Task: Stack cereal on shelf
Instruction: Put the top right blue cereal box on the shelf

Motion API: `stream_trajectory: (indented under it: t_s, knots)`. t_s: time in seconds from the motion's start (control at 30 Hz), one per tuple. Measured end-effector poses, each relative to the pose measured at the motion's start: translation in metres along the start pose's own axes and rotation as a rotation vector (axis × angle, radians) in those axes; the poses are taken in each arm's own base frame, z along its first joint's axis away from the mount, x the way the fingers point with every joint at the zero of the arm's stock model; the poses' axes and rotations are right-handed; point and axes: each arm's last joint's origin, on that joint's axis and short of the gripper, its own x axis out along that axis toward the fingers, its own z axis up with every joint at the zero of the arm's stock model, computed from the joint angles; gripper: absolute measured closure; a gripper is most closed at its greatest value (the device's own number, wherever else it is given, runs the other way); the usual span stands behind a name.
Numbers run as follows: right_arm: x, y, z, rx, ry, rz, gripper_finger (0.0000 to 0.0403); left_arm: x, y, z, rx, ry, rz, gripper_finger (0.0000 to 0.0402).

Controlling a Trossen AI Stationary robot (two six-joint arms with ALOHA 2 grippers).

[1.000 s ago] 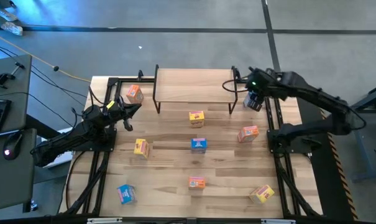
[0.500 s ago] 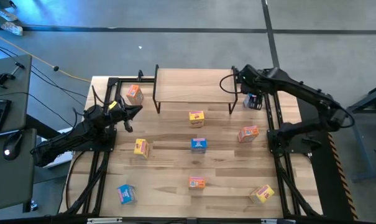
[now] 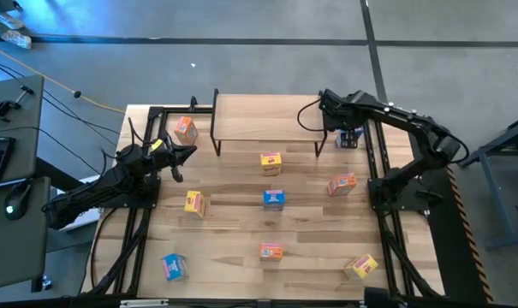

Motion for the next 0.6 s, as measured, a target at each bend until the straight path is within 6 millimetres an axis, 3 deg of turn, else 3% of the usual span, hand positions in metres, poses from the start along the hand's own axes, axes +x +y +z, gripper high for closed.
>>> stream_trajectory:
  t_s: [0.6]
  knots:
    - [0.0087, -0.0060, -0.0001, 0.030, -0.048, 0.092, 0.0144, 0.0000, 0.0000, 0.0001, 0.008, -0.001, 0.000, 0.0399]
